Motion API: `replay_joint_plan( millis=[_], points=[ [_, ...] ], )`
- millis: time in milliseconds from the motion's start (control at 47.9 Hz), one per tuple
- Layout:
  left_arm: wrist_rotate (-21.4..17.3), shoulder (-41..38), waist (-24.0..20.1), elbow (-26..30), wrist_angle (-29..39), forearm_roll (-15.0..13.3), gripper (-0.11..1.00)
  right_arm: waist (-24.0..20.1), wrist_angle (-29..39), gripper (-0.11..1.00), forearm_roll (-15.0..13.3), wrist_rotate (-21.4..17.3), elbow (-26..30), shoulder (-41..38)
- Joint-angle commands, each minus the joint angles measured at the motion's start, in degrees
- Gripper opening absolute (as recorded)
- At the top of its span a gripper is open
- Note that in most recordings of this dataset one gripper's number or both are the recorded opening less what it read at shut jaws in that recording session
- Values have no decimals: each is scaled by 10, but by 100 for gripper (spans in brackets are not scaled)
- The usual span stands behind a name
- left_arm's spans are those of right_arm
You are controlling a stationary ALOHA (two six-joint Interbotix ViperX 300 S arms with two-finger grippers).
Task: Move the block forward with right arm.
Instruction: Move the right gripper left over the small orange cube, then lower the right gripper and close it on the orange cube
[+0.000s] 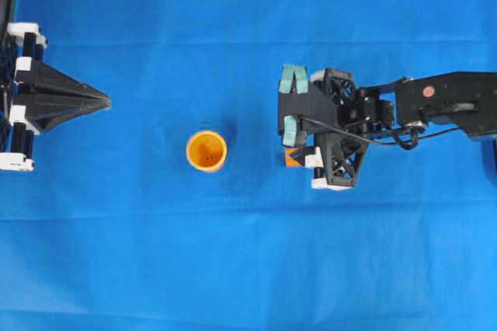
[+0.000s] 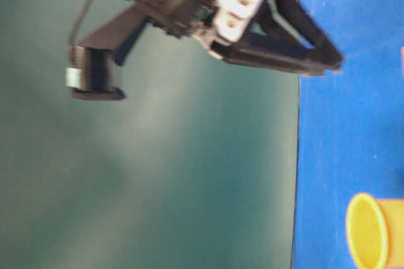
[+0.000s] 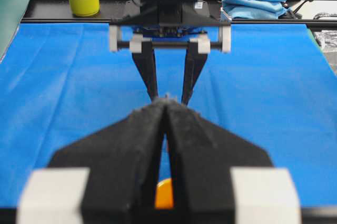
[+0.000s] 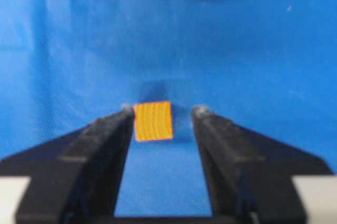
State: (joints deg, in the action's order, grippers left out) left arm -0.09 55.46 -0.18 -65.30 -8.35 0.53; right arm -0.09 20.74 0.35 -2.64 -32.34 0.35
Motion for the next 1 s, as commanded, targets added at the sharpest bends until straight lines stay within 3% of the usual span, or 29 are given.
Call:
replay_joint_plan(
  millis=[0,981],
  points=[
    [-1,-3,-1,19,-4,2,1,-4,-4,58,0,1,11,-2],
    [0,-2,-1,21,-4,2,1,-17,-34,58,0,2,10,-81]
  ],
)
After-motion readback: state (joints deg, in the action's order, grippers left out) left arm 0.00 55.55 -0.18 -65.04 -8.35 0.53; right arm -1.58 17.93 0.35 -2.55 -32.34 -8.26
